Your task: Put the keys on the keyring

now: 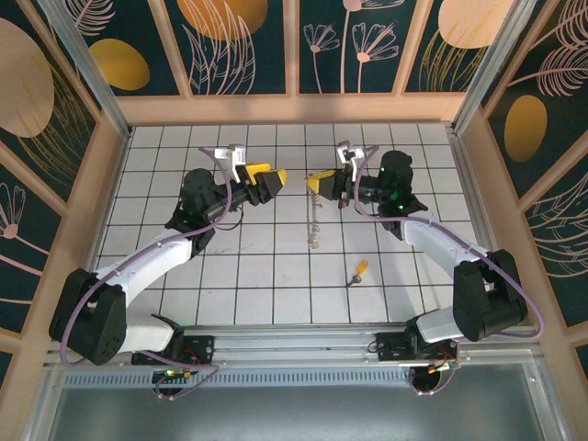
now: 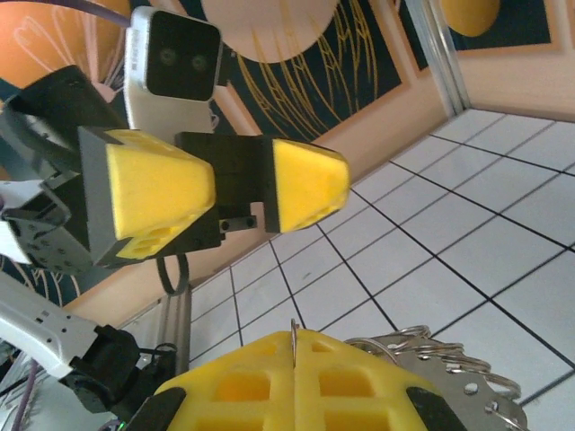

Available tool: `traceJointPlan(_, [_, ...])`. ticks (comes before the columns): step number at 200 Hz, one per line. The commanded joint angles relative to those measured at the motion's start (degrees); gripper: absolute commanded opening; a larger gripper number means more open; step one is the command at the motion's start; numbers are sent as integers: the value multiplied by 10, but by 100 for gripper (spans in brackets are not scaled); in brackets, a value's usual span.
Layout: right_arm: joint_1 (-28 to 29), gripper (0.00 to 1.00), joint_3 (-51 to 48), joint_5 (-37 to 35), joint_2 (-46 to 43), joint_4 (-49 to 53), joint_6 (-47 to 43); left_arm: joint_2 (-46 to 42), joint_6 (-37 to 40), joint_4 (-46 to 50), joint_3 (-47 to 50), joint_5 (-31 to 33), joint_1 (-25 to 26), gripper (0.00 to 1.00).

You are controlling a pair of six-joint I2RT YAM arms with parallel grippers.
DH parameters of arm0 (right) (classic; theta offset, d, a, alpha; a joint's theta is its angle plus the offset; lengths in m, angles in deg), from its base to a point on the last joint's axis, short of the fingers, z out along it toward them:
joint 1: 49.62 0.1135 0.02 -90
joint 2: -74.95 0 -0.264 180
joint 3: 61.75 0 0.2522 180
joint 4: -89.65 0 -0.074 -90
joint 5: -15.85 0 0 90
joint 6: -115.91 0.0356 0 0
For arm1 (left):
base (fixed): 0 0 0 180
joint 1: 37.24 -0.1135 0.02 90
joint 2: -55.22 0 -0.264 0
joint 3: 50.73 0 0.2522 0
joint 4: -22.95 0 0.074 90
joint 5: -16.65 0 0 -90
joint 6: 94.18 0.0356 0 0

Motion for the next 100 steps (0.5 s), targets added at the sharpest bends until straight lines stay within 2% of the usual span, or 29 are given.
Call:
traceJointPlan(1, [-7,0,-7,56,5,-95,37,-7,-1,-32,-15,-27,-4,81])
traceJointPlan(16, [-7,0,-7,71,13,-104,41,6,3,-67,-13,-78,-5,75])
traceJointPlan(32, [-7,0,-8,86,22,-121,52,30,-7,-96,-22,-136,-5,63])
traceJointPlan(52, [-7,0,-14,90,29,-141,63,57,-17,-126,-30,-178,-4,53])
traceJointPlan(100, [-9,0,-23,76,49,-186,92,94,-41,-198,-26,-228,-4,46])
